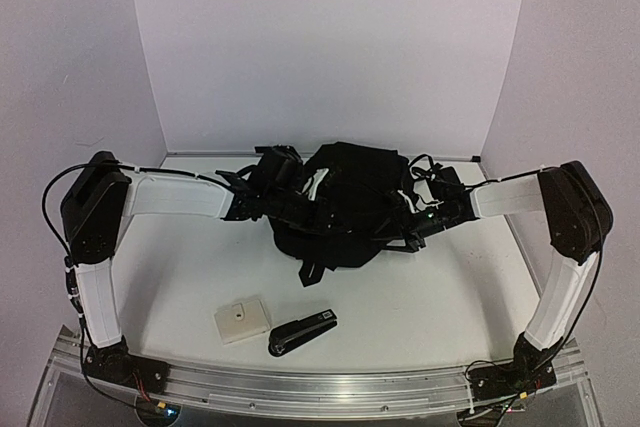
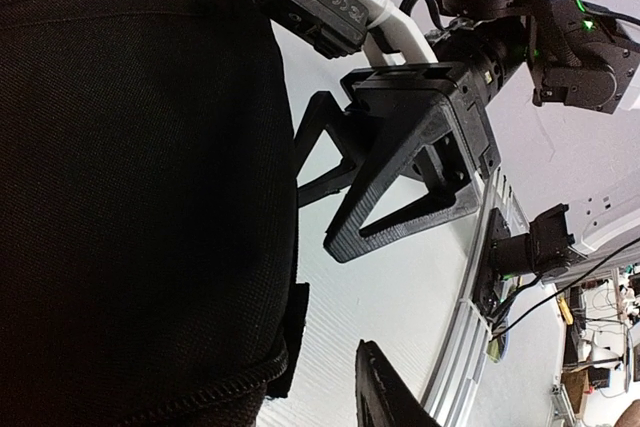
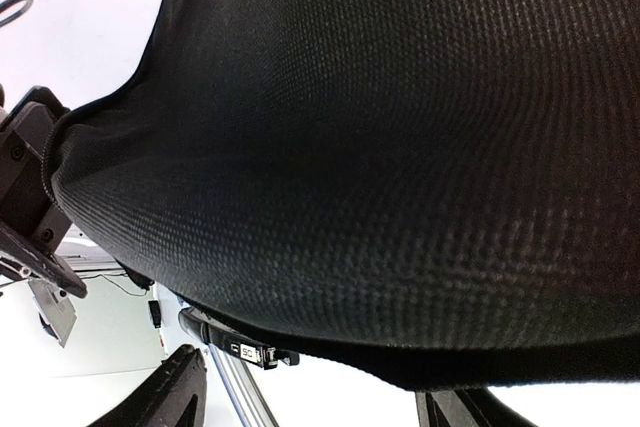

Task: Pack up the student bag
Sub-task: Zip the student bag at the center of the board.

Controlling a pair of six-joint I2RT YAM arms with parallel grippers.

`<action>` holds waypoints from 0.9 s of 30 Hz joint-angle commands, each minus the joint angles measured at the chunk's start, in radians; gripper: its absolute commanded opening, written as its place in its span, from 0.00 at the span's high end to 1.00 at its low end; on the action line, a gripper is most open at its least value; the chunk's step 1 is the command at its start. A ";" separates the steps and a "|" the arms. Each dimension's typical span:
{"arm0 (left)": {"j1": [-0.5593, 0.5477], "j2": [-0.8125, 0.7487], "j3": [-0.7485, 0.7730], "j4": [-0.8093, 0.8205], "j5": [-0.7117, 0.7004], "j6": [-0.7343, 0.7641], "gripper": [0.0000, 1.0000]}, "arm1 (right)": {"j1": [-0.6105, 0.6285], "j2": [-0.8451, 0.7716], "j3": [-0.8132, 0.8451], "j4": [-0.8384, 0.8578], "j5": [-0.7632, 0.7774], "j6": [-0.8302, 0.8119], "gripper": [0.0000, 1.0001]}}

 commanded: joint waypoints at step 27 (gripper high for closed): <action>-0.081 -0.106 -0.028 -0.096 -0.013 0.050 1.00 | -0.025 -0.019 0.042 0.020 0.032 0.002 0.32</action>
